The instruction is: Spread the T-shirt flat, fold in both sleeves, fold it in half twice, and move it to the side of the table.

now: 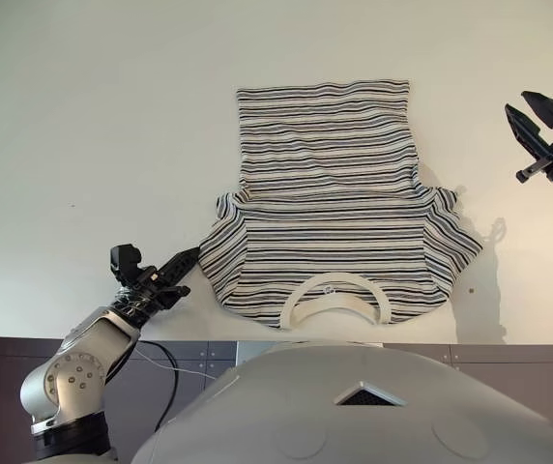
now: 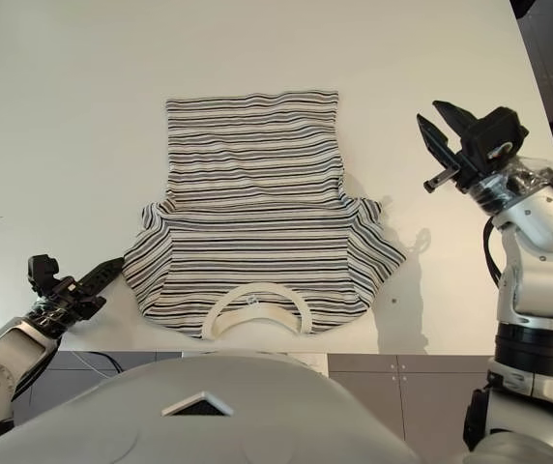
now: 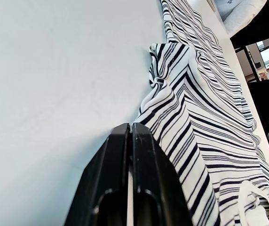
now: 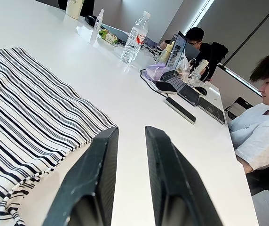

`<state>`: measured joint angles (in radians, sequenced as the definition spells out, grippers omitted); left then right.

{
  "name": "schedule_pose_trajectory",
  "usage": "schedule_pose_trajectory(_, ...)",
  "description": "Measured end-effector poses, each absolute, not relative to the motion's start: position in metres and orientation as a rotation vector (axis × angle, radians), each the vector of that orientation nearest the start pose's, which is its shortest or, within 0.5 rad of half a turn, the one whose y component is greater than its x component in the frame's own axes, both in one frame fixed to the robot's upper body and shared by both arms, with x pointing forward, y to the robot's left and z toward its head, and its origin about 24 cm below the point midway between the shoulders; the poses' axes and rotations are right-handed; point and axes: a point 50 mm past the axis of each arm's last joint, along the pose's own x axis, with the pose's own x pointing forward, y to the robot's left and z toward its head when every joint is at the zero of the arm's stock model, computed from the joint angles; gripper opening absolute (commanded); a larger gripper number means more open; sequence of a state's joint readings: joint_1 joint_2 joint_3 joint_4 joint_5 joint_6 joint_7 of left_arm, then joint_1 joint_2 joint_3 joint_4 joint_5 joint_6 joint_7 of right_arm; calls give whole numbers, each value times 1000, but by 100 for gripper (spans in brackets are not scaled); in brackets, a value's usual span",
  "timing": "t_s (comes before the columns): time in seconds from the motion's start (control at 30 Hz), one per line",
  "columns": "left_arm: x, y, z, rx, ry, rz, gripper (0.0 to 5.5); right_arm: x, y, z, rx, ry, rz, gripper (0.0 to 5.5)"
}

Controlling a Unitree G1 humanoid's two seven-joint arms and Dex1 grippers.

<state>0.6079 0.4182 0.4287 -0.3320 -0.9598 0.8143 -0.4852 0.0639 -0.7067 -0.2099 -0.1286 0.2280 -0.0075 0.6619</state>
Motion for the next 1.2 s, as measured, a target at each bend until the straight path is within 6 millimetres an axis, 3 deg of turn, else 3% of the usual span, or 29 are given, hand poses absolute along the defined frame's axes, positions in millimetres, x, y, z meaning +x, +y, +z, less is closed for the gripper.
schedule_pose_trajectory(0.23,94,278,31,-666,631,-183,11,232,-268,118,-527,13,511,103)
schedule_pose_trajectory(0.43,101,279,50,-648,581,-254,11,231,-266,116,-529,12,506,103)
schedule_pose_trajectory(0.63,114,246,80,-505,495,-510,11,229,-265,115,-525,10,500,103)
schedule_pose_trajectory(0.77,114,221,84,-395,489,-658,11,228,-263,113,-519,7,498,103)
schedule_pose_trajectory(0.87,115,198,81,-259,507,-805,11,228,-258,109,-515,16,515,103)
schedule_pose_trajectory(1.0,118,182,68,-57,519,-922,11,233,-254,109,-509,6,527,103)
schedule_pose_trajectory(1.1,120,178,55,55,538,-973,11,236,-252,108,-510,7,539,103)
schedule_pose_trajectory(1.2,123,181,42,181,579,-986,57,237,-250,107,-509,10,549,103)
